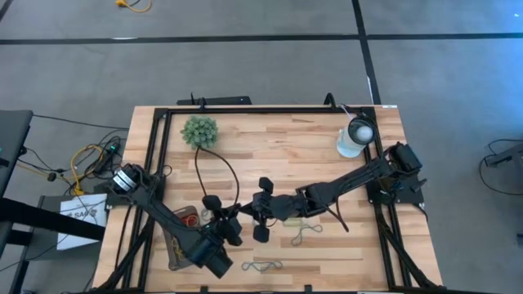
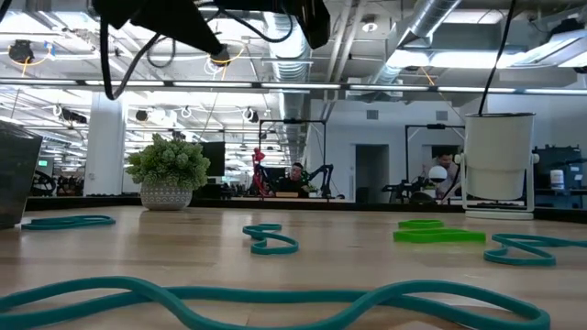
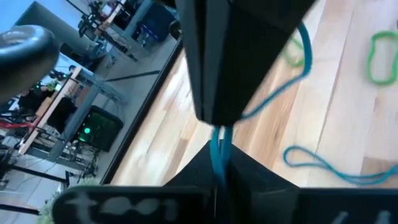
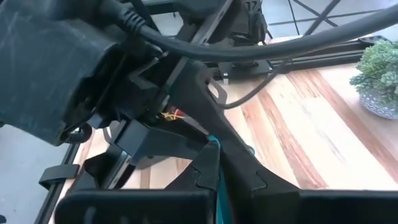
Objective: Pick and place items into bin
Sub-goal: Put the blue rubber band into the black bin
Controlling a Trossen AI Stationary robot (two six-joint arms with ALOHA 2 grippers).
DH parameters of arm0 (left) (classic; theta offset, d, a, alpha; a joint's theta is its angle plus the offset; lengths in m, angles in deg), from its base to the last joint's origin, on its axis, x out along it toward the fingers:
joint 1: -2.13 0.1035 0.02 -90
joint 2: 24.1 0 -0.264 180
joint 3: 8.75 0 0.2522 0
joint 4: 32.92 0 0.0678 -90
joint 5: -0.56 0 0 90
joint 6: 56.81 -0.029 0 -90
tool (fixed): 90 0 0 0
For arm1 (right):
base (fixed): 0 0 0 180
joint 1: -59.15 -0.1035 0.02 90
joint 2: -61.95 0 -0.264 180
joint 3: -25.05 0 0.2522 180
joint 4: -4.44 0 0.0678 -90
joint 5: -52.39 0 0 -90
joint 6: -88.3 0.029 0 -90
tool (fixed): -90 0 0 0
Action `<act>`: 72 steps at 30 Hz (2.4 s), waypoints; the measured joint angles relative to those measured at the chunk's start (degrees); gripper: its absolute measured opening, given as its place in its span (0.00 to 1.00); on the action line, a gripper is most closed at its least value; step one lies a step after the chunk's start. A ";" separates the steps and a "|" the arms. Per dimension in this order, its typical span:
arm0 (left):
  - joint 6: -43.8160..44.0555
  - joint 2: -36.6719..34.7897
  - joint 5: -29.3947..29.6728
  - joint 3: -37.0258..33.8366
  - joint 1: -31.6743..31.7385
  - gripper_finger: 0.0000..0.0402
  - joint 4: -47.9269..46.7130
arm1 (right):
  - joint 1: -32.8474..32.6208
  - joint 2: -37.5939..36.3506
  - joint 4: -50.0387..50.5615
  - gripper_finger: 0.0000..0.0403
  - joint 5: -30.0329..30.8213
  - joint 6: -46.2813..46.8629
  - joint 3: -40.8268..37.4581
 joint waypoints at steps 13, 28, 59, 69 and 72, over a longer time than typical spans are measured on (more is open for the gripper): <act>11.81 0.00 -7.22 0.00 -3.92 0.00 -12.96 | -1.11 -0.09 9.46 0.17 0.00 4.78 0.00; 36.32 -0.85 -35.98 0.09 -19.80 0.00 -21.75 | -5.08 -0.09 18.35 0.18 2.30 11.44 0.00; 32.65 -0.72 -43.90 -7.91 -22.91 0.00 1.82 | -3.70 -0.09 18.47 0.18 3.04 11.91 0.00; 21.99 -0.72 -44.86 -7.91 -20.20 0.00 6.64 | -2.12 -0.09 18.68 0.18 2.85 11.85 0.00; 21.63 -0.72 -44.95 -7.91 -19.11 0.00 6.89 | -2.10 -0.09 18.86 0.18 2.86 11.83 0.00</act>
